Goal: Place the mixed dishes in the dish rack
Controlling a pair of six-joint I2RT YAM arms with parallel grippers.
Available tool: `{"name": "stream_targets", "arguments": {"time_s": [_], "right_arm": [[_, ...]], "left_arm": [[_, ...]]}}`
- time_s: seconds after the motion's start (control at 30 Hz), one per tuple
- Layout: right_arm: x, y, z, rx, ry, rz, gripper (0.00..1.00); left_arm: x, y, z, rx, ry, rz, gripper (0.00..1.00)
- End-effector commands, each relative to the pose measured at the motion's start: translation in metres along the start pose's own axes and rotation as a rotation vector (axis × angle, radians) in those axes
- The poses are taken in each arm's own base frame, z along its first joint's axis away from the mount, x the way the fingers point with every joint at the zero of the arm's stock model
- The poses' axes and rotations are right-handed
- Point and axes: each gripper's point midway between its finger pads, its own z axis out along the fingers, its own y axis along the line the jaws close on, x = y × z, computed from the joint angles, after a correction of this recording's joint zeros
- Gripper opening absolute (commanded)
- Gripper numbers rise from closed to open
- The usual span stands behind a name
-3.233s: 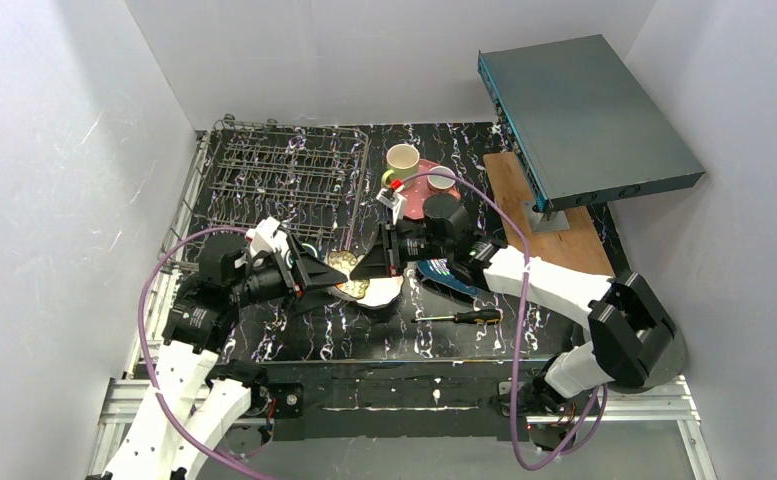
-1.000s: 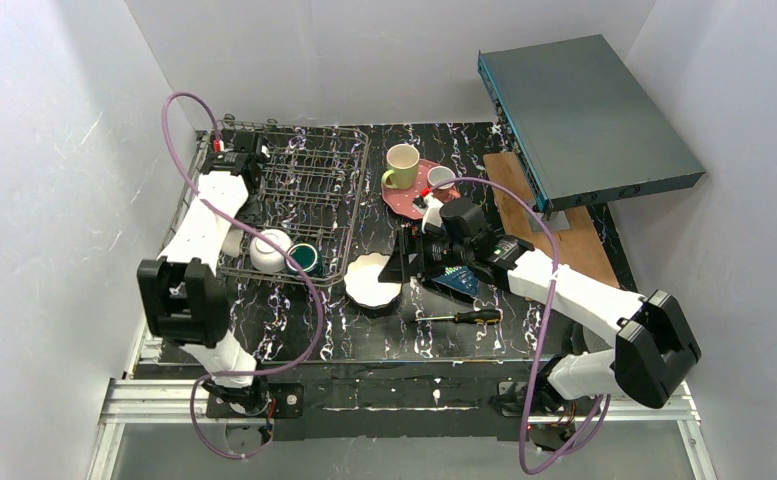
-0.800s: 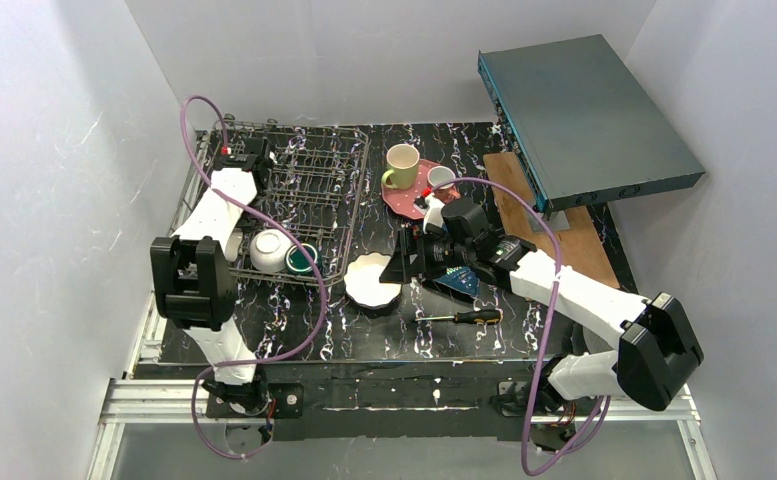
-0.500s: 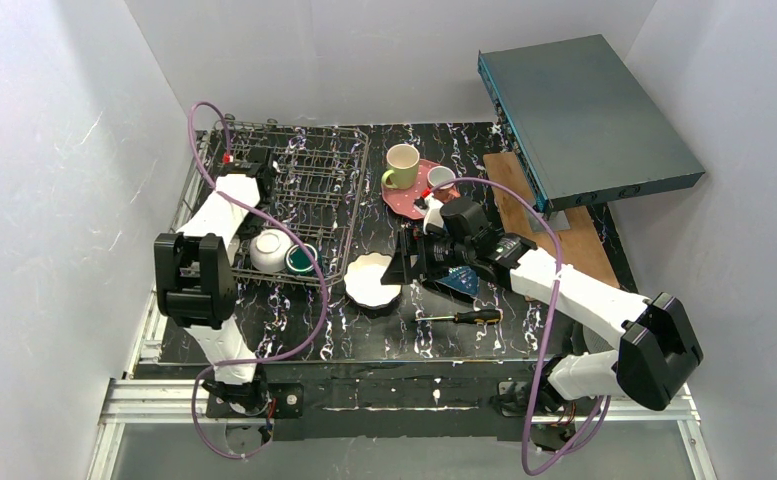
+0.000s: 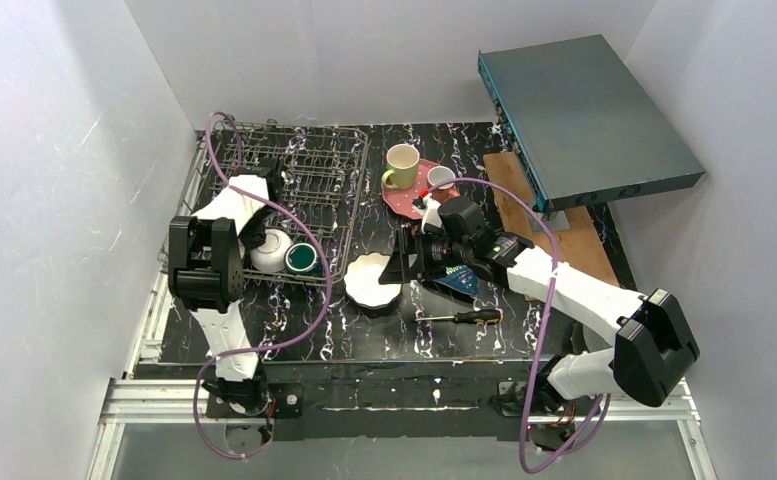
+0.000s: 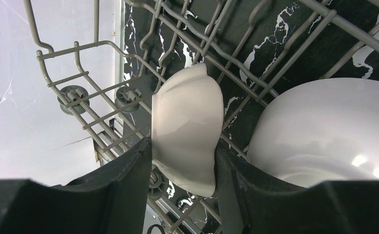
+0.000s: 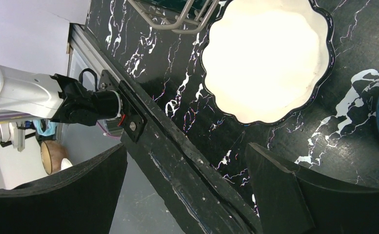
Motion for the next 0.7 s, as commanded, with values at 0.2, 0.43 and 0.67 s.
{"name": "stream_targets", "arguments": {"time_s": [0.2,0.43,0.67], "right_arm": [[-0.006,0.009,-0.004,-0.047,-0.046,-0.027,0.98],[-0.004,0.008,-0.006,-0.041,-0.040,-0.026,0.98],[-0.006,0.008,-0.004,-0.038,-0.038,-0.022,0.98]], "left_arm": [[0.013,0.003,-0.005,0.005,0.051,0.008,0.69],[0.013,0.012,-0.021,0.050,-0.023,-0.058,0.81],[0.010,0.019,-0.036,0.084,-0.106,-0.110,0.96]]}}
